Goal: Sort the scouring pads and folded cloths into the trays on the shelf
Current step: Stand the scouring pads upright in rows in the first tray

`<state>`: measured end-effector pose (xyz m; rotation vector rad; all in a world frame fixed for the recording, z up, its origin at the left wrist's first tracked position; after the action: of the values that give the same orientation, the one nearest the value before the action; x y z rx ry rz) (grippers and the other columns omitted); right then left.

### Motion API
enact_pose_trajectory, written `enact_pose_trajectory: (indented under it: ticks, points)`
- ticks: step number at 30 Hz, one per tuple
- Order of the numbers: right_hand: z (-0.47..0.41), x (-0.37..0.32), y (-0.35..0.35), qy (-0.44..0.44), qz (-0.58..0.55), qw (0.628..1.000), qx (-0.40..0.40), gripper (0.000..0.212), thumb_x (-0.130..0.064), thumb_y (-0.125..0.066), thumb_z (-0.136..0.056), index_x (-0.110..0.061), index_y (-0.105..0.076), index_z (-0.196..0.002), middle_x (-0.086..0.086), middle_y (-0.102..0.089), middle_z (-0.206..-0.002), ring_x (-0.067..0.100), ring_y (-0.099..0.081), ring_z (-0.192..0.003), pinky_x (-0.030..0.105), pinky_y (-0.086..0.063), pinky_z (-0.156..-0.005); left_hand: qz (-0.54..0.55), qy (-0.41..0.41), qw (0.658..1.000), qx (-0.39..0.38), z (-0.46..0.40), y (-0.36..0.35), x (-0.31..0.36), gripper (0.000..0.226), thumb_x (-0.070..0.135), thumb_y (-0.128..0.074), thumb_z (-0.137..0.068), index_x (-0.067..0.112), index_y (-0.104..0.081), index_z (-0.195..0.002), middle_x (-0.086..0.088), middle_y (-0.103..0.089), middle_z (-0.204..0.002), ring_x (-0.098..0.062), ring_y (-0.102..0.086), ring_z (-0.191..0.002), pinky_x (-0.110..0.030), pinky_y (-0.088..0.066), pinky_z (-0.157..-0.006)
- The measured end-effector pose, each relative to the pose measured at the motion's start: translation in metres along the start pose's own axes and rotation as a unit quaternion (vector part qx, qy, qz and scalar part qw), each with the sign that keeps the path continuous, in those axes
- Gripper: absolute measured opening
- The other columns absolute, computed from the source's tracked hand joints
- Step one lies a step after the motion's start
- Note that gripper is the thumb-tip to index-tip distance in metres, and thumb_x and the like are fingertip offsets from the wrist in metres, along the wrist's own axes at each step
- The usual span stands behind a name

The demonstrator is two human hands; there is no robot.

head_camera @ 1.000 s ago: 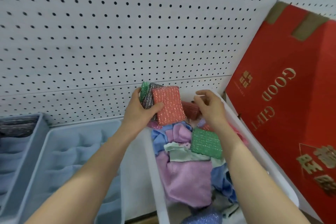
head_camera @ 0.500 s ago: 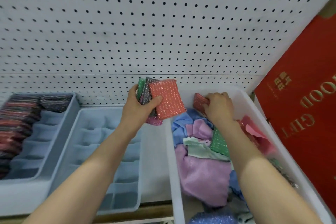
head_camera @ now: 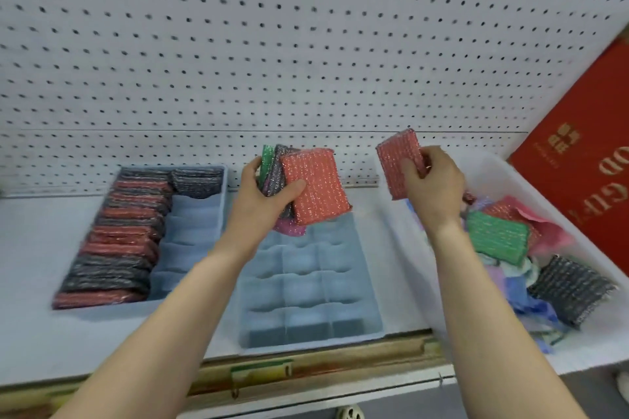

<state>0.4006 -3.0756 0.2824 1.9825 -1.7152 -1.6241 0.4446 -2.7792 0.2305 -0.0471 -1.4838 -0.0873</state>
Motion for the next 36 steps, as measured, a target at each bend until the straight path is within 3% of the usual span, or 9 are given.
enact_pose_trajectory:
  ticks: [3, 5, 7, 12, 17, 21, 25, 30, 36]
  points:
    - [0.047, -0.053, -0.033, -0.026, -0.092, 0.994, -0.043, 0.015, -0.027, -0.066, -0.087, -0.013, -0.065, -0.091, 0.001, -0.065, -0.077, 0.019, -0.056, -0.071, 0.03, -0.039, -0.066, 0.005, -0.02, 1.0, 0.013, 0.003, 0.066, -0.002, 0.076, 0.026, -0.079, -0.079, 0.025, -0.035, -0.141, 0.009, -0.057, -0.119, -0.009, -0.06, -0.107, -0.018, -0.057, -0.06]
    - [0.078, -0.084, -0.06, -0.033, -0.141, 0.986, -0.078, 0.012, -0.029, -0.067, -0.088, -0.017, -0.066, -0.091, -0.002, -0.066, -0.076, 0.015, -0.055, -0.068, 0.031, -0.043, -0.066, -0.003, -0.019, 0.999, 0.026, 0.004, 0.109, -0.01, 0.09, 0.041, -0.082, -0.071, 0.026, -0.032, -0.145, 0.005, -0.055, -0.13, -0.015, -0.058, -0.117, -0.032, -0.057, -0.087]
    - [0.103, -0.108, -0.088, -0.038, -0.179, 0.977, -0.108, 0.009, -0.028, -0.066, -0.09, -0.02, -0.068, -0.093, 0.0, -0.069, -0.08, 0.016, -0.058, -0.07, 0.033, -0.049, -0.07, -0.009, -0.014, 0.999, 0.046, 0.009, 0.149, -0.014, 0.105, 0.06, -0.084, -0.059, 0.034, -0.03, -0.146, 0.005, -0.053, -0.137, -0.018, -0.055, -0.122, -0.047, -0.049, -0.1]
    - [0.134, -0.151, -0.153, -0.055, -0.235, 0.953, -0.186, 0.013, -0.019, -0.064, -0.089, -0.018, -0.067, -0.102, -0.003, -0.07, -0.092, 0.017, -0.064, -0.078, 0.045, -0.059, -0.075, 0.008, -0.008, 0.995, 0.103, 0.015, 0.234, -0.024, 0.092, 0.045, -0.083, -0.07, 0.03, -0.031, -0.145, 0.009, -0.054, -0.129, -0.017, -0.058, -0.118, -0.048, -0.051, -0.097]
    - [0.128, -0.196, -0.196, 0.028, -0.179, 0.964, -0.194, 0.019, -0.013, -0.07, -0.083, -0.025, -0.066, -0.096, -0.008, -0.066, -0.082, 0.011, -0.061, -0.075, 0.038, -0.054, -0.077, 0.017, 0.012, 0.989, 0.147, 0.012, 0.282, -0.038, 0.072, 0.033, -0.08, -0.077, 0.033, -0.036, -0.134, 0.013, -0.056, -0.119, -0.018, -0.061, -0.111, -0.048, -0.052, -0.096]
    - [0.121, -0.22, -0.236, 0.143, -0.045, 0.966, -0.209, 0.016, -0.014, -0.065, -0.086, -0.021, -0.07, -0.1, -0.003, -0.07, -0.093, 0.02, -0.062, -0.088, 0.036, -0.049, -0.076, 0.025, 0.019, 0.986, 0.164, 0.01, 0.296, -0.045, 0.076, 0.034, -0.081, -0.075, 0.035, -0.036, -0.136, 0.013, -0.057, -0.12, -0.016, -0.06, -0.113, -0.05, -0.052, -0.095]
    - [0.116, -0.235, -0.27, 0.228, 0.074, 0.947, -0.215, 0.016, -0.01, -0.061, -0.09, -0.015, -0.073, -0.1, 0.005, -0.07, -0.095, 0.03, -0.06, -0.09, 0.033, -0.043, -0.07, 0.028, 0.027, 0.983, 0.18, 0.002, 0.306, -0.046, 0.08, 0.034, -0.083, -0.074, 0.033, -0.035, -0.138, 0.01, -0.058, -0.122, -0.018, -0.061, -0.113, -0.05, -0.052, -0.094]
    - [0.115, -0.235, -0.304, 0.247, 0.183, 0.917, -0.254, 0.021, 0.0, -0.053, -0.085, -0.008, -0.069, -0.096, 0.012, -0.066, -0.093, 0.033, -0.055, -0.091, 0.035, -0.038, -0.062, 0.018, 0.034, 0.979, 0.201, -0.011, 0.312, -0.046, 0.088, 0.043, -0.084, -0.065, 0.035, -0.035, -0.138, 0.009, -0.058, -0.123, -0.018, -0.062, -0.112, -0.05, -0.052, -0.095]
    - [0.111, -0.246, -0.311, 0.301, 0.241, 0.882, -0.269, 0.029, 0.007, -0.053, -0.08, -0.008, -0.067, -0.1, 0.013, -0.063, -0.096, 0.033, -0.053, -0.096, 0.033, -0.031, -0.063, 0.002, 0.035, 0.978, 0.207, -0.019, 0.31, -0.05, 0.091, 0.044, -0.085, -0.067, 0.033, -0.033, -0.141, 0.005, -0.057, -0.126, -0.018, -0.06, -0.114, -0.049, -0.051, -0.097]
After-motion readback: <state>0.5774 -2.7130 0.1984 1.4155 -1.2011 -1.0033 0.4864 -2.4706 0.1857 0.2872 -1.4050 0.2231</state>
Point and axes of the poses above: each hand's wrist, its own z-axis away from the middle knuckle, its own y-axis out of the back of the hand, x = y × z, the point moved 8 cm from there along -z, towards the middle knuckle
